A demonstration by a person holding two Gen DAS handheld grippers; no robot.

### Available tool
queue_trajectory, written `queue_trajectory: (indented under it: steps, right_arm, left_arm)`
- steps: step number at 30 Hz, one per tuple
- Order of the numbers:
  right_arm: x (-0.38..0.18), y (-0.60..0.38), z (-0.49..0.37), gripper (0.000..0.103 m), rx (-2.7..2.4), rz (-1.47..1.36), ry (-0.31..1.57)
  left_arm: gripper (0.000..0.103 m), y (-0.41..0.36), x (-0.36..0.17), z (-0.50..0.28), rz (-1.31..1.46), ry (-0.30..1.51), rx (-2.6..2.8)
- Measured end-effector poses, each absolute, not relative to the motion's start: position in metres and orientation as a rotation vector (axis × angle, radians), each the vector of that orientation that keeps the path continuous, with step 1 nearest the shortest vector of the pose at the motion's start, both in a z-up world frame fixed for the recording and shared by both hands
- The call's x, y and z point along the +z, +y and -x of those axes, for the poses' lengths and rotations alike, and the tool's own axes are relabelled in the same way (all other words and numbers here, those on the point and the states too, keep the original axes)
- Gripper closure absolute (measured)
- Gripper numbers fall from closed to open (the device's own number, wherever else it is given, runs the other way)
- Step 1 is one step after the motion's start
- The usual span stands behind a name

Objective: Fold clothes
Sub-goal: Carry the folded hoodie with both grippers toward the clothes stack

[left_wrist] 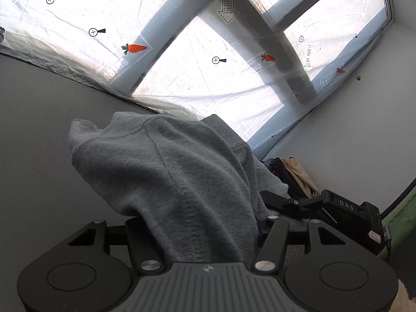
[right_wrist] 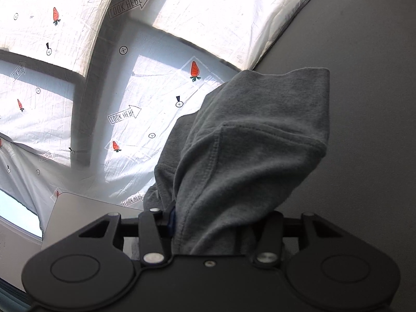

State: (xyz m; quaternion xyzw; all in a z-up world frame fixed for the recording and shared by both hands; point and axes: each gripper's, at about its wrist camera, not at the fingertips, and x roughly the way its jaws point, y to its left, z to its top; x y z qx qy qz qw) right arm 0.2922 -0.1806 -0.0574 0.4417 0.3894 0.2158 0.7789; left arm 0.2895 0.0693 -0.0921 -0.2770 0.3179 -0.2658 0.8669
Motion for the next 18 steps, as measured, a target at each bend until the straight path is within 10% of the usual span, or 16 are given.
queue_trajectory:
  steps: [18]
  right_arm:
    - [-0.053, -0.38, -0.277, 0.056, 0.448, -1.036, 0.63]
  left_arm:
    - [0.043, -0.122, -0.056, -0.293, 0.459, 0.556, -0.629]
